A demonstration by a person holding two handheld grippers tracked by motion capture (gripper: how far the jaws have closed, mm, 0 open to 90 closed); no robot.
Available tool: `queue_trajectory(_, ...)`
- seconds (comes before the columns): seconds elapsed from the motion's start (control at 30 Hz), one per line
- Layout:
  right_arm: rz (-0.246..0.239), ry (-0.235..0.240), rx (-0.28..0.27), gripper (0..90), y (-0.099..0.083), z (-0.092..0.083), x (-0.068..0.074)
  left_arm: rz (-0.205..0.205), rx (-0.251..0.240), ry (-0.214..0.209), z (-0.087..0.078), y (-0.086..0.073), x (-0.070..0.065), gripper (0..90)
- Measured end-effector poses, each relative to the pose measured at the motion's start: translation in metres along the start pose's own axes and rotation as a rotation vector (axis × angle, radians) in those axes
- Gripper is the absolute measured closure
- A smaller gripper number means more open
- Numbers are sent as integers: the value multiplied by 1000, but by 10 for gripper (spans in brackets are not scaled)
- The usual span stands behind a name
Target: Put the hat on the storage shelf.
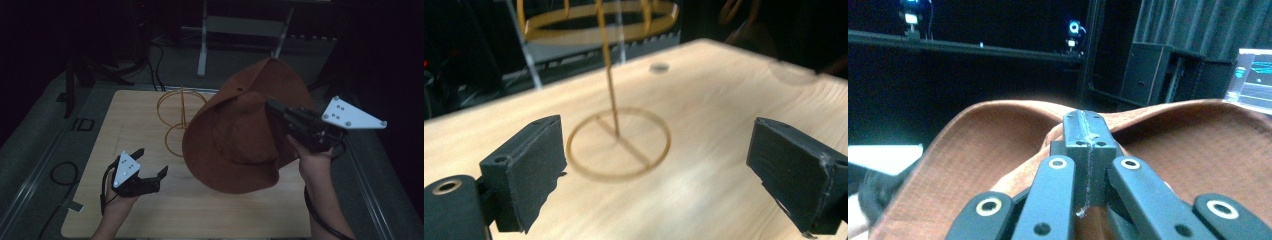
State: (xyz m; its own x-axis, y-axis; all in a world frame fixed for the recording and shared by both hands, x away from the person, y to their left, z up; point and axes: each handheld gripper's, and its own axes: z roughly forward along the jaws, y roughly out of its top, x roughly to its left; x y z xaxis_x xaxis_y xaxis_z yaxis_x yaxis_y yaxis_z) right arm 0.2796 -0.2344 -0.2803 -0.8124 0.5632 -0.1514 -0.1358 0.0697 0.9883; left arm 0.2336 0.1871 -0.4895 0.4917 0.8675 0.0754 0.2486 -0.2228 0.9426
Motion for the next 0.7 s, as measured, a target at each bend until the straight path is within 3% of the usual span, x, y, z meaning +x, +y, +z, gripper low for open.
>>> queue_trajectory(0.3, 32, -6, 7, 900, 20, 45, -19, -33, 69, 49, -1, -40, 8, 92)
queue_trajectory(0.43, 44, 13, 15, 900, 25, 71, -19, -60, 61, 82, -4, -50, 12, 92)
queue_trajectory(0.7, 63, 40, 50, 900, 32, 128, -12, -82, 58, 93, -9, -60, 18, 92)
